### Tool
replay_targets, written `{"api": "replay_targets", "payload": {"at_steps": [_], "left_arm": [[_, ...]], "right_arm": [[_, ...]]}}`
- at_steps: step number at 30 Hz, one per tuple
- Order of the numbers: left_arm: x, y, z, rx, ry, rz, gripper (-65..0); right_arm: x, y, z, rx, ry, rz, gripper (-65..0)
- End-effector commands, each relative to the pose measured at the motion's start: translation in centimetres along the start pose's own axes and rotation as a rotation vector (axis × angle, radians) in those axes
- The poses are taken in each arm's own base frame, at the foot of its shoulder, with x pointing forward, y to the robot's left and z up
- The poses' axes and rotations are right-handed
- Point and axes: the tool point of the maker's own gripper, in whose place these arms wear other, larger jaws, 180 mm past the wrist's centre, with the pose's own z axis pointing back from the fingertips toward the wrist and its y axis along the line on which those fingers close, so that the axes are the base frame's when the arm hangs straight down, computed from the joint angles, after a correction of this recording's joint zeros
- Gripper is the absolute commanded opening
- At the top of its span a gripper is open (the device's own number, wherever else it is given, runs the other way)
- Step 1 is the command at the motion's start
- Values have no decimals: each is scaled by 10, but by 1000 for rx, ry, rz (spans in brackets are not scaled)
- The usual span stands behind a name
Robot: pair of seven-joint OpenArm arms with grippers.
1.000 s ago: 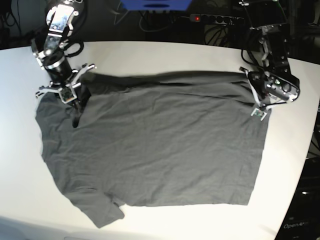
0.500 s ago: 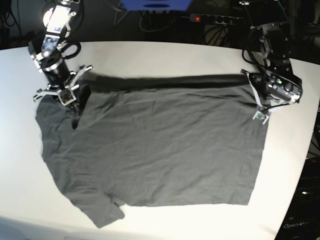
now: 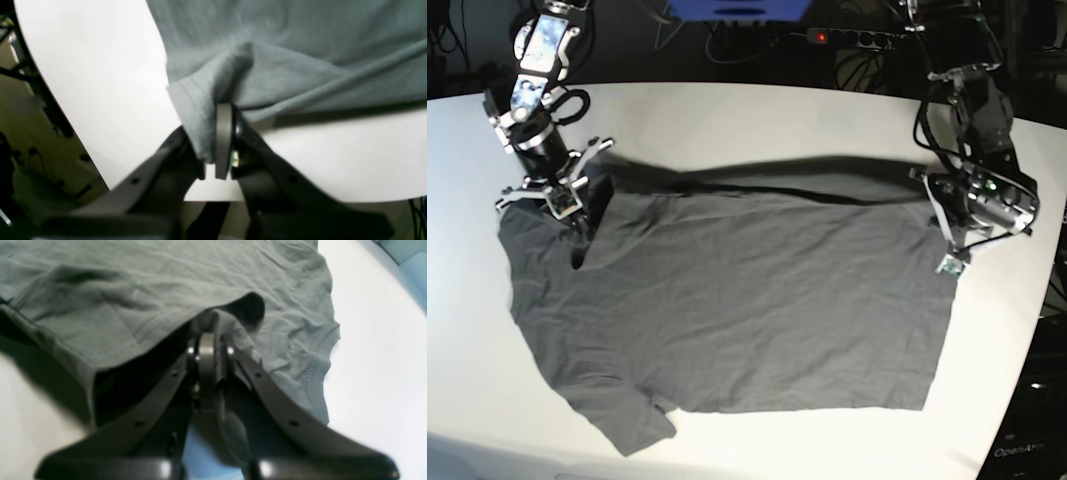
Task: Fold the T-shirt properly
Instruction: 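Raise both grippers, lifting the shirt edge off the table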
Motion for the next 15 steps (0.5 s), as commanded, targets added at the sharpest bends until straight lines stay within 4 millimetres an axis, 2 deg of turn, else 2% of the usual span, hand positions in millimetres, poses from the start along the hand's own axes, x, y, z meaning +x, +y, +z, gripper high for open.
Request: {"api": "replay_targets", "payload": {"at_steps": [1,6,15], "left_arm": [[9,11,7,34,-25,1,-614],[20,19,10,46,-47,10,-614],[45,34,17,72,-98,28,-614]], "right_arm": [[16,-10,1,-26,-59,9,-641],[16,-10,0,-26,-64,7,-641],[32,-15,-11,-21,-101,31,-643]]}}
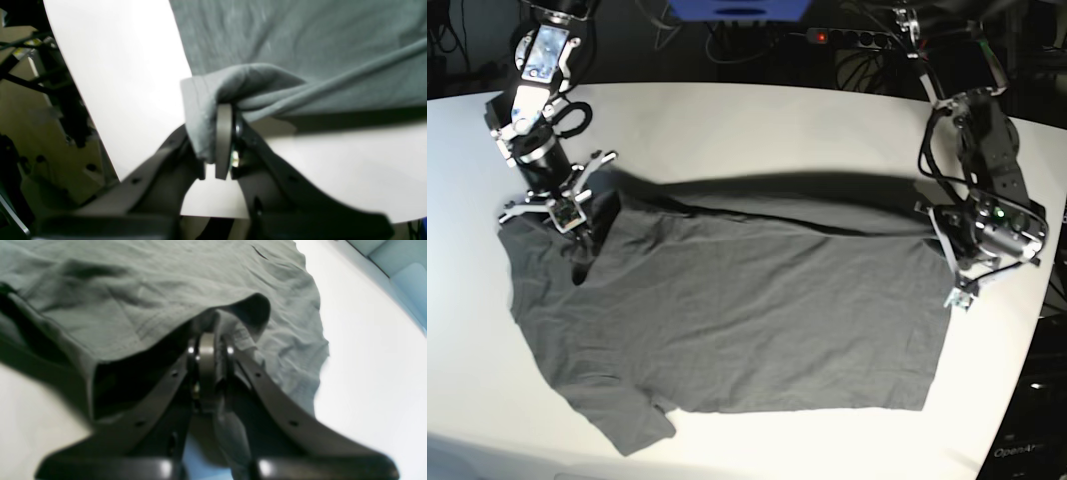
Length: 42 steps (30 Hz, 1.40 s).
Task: Fold the T-shirt properly
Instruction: 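Raise both grippers, lifting the shirt edge off the table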
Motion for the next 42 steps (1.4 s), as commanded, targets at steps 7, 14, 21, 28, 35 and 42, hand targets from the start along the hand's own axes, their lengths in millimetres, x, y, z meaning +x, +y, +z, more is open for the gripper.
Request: {"api": "replay_targets", "payload": {"at_steps": [7,14,21,28,35,42], "left_arm": [[9,13,-8,1,12,15,-615],[8,26,-6,17,7,58,-614],[22,38,0,37,-29,82,-614],[28,32,-14,-15,-3,91,-614],[31,28,-23,-48,14,98,-614],[39,31,-22,-54,0,105,-614]], "right_arm": [[27,-18,-10,-29,-86,29,-643],[26,-41,-22,-44,-79,63,-643],[15,-51,-37,-38,-46,65,-643],[22,-60,-43,-49,-63,71,-643],[32,-82,-51,-70,-80,98,-643],[29,-88,-60,-64,-75,87,-643]]}}
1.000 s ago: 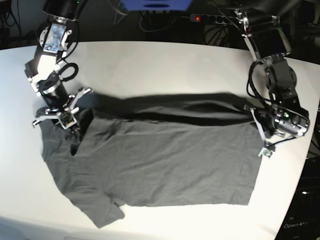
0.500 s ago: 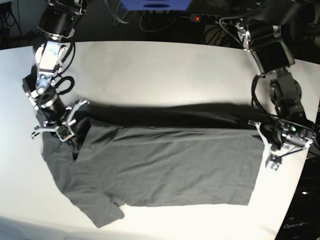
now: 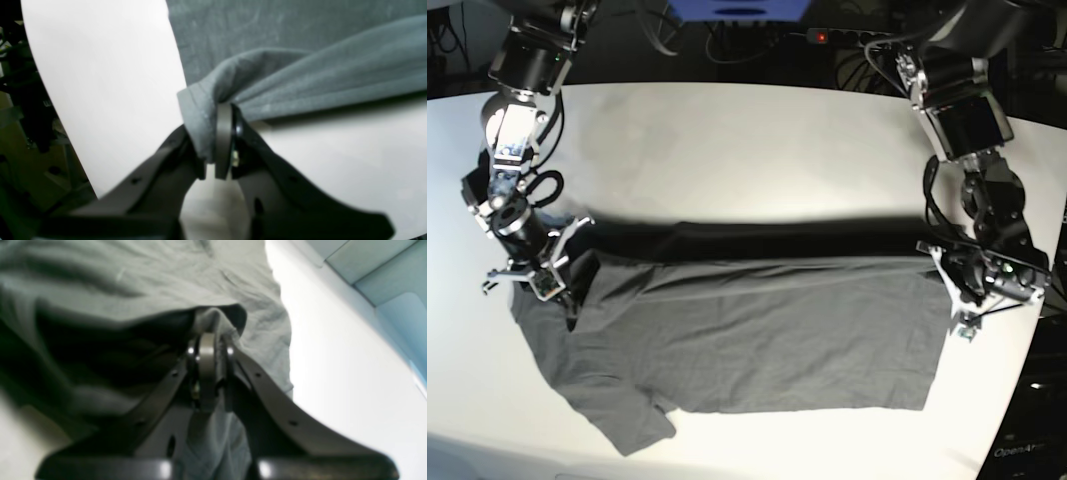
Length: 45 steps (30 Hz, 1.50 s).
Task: Fold the T-shirt properly
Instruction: 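Raise both grippers, lifting the shirt edge off the table, then hold the lifted shirt edge up between both grippers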
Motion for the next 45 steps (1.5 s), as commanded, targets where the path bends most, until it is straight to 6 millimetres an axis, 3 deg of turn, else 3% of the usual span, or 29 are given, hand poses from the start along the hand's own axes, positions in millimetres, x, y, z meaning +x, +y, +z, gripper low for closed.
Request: {"api": "replay_targets", "payload": {"at_steps": [1,8,11,18,34,45], "left_arm": [[17,16,12,43,-41,6,-614],[21,15,13,40,-53,4,-614],[37,18,16,42,-117,5,-614],[38,6,-4,-18,-131,13,-614],[81,15,12,0,-281,20,-614],[91,16,16,4,-350,17,-613]], "right_arm": [[19,-22,-3,-48,-61,18,-643],[18,-21,-7,-43,-59,5,-643],[17,-20,-7,-42,-57,2,-643],[15,-18,-6,-38,-53,0,-643],[14,-16,-6,-34,-51,0,-643],[14,-16,-6,-34,-53,0,-643]]}}
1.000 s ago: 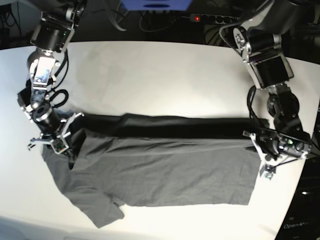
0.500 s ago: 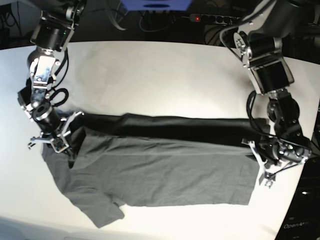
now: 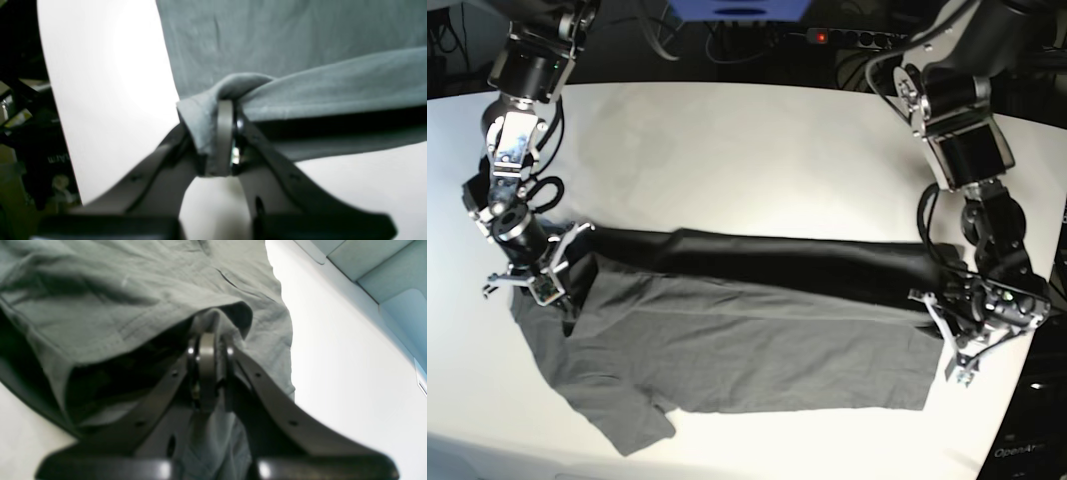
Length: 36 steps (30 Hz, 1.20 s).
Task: Fold the T-shirt properly
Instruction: 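Hold the lifted shirt edge up between both grippers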
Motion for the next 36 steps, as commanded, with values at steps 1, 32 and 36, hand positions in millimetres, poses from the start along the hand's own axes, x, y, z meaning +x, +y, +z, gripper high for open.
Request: {"api": "replay_targets", "payload": {"at_steps": [1,32,36], "left_arm": [[21,10,8,26,-64,-3,-613],[13,3,-21,-50,-103,32,-613],[13,2,-21,-51,-108,32,-611]], "right_arm": [[16,-16,0,-38,-55,14,-643],[7,-10,-1,-22,-38,-3,-643],[7,-10,-1,-22,-38,-3,-643]]}}
